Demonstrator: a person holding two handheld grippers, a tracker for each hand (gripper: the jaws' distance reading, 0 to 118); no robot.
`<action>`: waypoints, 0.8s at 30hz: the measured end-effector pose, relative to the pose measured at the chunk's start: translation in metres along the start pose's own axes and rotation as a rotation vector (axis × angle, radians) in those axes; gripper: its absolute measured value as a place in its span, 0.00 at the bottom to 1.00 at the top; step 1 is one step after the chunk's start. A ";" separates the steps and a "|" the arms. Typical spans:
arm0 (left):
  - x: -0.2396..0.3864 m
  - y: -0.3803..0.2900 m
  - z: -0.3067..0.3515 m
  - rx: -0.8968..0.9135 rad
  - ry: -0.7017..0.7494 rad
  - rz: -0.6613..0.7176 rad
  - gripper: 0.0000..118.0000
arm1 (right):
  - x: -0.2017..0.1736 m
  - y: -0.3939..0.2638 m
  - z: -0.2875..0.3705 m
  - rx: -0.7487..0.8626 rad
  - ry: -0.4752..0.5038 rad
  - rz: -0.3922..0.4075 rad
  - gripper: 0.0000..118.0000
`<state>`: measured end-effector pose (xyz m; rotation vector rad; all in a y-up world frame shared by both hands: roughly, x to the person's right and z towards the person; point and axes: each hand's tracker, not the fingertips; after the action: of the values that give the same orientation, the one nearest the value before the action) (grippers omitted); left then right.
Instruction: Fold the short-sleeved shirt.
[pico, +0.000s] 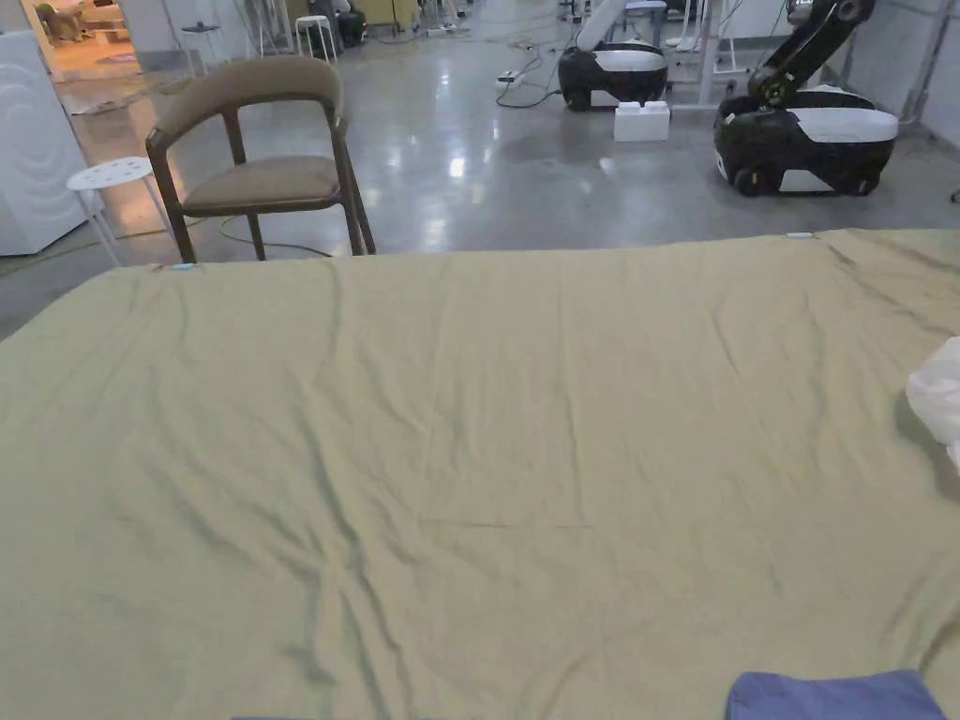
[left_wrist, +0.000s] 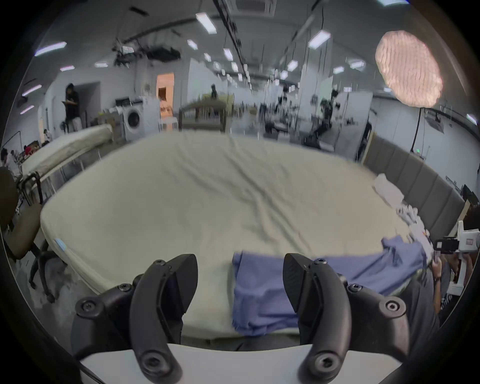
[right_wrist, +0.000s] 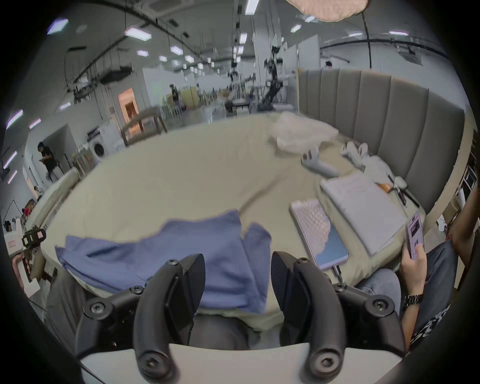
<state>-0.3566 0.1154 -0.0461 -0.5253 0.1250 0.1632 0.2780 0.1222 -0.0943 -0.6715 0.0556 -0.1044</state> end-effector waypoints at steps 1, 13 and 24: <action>0.006 0.009 0.012 0.052 -0.004 -0.011 0.61 | -0.007 0.004 0.010 0.048 0.015 -0.010 0.48; 0.081 0.036 0.096 0.286 -0.001 -0.198 0.24 | -0.086 0.023 0.063 0.286 0.105 0.100 0.10; 0.095 0.035 0.101 0.293 -0.143 -0.159 0.00 | -0.115 0.012 0.059 0.257 0.165 0.178 0.00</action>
<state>-0.2622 0.2080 0.0081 -0.2292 -0.0326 0.0257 0.1701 0.1811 -0.0537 -0.3974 0.2556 0.0047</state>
